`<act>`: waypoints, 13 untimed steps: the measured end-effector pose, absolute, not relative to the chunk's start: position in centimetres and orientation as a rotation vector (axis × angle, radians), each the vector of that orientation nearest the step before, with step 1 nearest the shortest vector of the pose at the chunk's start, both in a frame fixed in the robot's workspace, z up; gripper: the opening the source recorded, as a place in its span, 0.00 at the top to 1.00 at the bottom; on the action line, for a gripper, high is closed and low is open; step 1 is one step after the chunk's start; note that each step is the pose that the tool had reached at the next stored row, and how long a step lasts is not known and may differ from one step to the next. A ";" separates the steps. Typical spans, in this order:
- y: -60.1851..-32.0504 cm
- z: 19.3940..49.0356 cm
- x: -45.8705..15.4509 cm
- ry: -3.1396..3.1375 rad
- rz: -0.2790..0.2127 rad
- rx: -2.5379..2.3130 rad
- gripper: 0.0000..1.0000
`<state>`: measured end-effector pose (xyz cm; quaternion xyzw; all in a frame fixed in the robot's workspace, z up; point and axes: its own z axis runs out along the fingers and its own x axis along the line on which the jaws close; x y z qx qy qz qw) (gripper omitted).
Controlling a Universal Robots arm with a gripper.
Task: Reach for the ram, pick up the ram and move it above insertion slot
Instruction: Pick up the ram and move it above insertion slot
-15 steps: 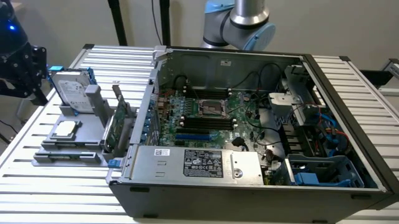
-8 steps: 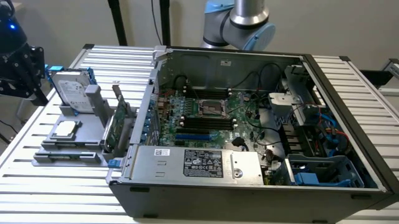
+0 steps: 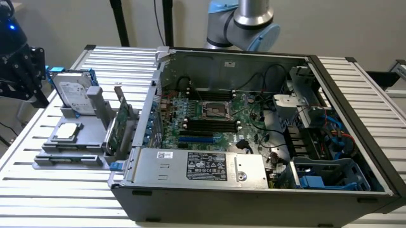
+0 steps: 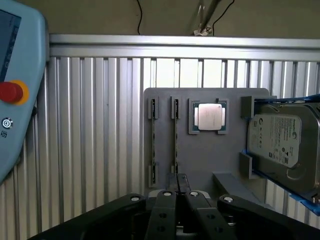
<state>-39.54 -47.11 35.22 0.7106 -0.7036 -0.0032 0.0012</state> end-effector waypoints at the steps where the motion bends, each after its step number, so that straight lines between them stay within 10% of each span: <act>1: -47.1 35.2 -39.5 -2.209 -0.010 2.231 0.82; 8: -47.2 34.7 -39.5 -2.209 -0.009 2.232 0.58; 13: -47.3 33.8 -39.5 -2.201 -0.009 2.239 0.58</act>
